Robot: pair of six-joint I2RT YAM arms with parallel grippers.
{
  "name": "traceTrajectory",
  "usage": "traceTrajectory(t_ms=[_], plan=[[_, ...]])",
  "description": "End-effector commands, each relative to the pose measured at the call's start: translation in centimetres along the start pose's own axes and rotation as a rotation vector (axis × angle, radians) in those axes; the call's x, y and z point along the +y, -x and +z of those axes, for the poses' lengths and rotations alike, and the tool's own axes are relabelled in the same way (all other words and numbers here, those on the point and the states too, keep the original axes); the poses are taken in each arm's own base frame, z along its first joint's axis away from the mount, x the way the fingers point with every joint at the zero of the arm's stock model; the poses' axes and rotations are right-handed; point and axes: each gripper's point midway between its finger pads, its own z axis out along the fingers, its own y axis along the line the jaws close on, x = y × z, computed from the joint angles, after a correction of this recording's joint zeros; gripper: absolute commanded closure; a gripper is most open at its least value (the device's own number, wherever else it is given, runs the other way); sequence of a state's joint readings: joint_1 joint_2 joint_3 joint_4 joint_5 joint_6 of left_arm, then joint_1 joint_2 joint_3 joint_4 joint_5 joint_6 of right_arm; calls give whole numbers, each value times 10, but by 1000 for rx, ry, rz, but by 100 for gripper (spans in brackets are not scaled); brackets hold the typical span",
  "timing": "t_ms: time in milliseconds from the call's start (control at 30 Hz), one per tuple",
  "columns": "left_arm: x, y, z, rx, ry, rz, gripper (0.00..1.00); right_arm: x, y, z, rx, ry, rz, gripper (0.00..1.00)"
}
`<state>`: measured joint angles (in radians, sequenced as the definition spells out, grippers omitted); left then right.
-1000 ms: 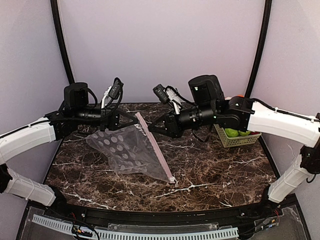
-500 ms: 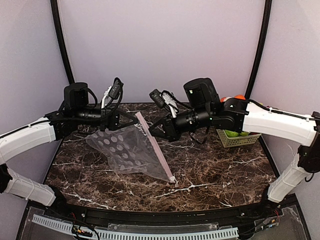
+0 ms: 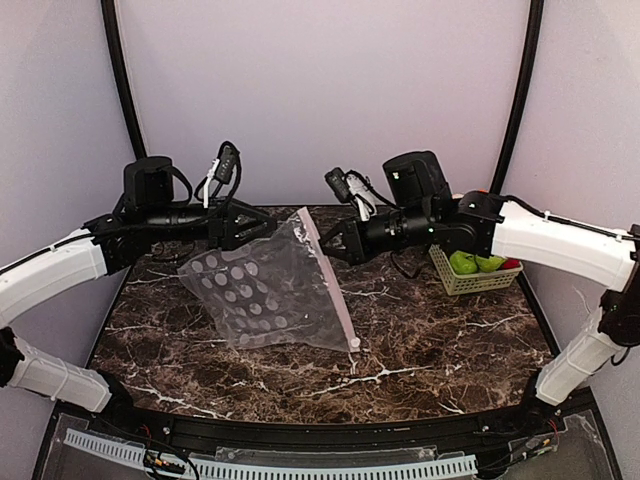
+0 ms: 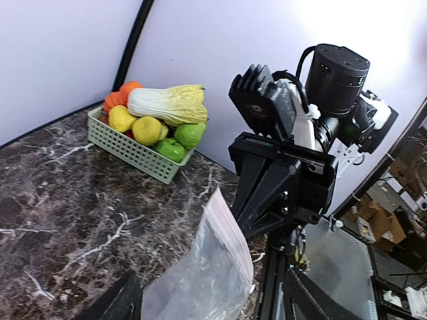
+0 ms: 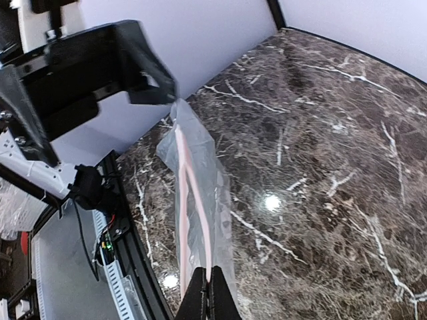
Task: Place the food in the zip-top bag and seal the zipper
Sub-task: Pass from the left arm to the right, then open the zipper food storage bag.
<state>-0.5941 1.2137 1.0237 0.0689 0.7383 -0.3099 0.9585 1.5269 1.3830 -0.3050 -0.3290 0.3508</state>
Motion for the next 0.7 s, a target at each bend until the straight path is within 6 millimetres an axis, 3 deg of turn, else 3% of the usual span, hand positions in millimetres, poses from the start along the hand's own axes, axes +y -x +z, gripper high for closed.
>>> traceTrajectory(t_ms=[0,167,267,433,667], plan=[[5,35,-19,-101,165,79,25,-48,-2,-27,-36,-178,149,100],[7,41,-26,-131,204,57,24,-89,-6,-61,-86,-338,259,100],[13,33,-22,-119,207,-3,23,-92,-1,-74,-120,-364,279,100],[9,25,-1,-128,112,-118,27,-70,12,-66,-134,-243,286,100],[-21,20,51,-103,-30,-143,28,-28,30,-34,-154,-90,234,100]])
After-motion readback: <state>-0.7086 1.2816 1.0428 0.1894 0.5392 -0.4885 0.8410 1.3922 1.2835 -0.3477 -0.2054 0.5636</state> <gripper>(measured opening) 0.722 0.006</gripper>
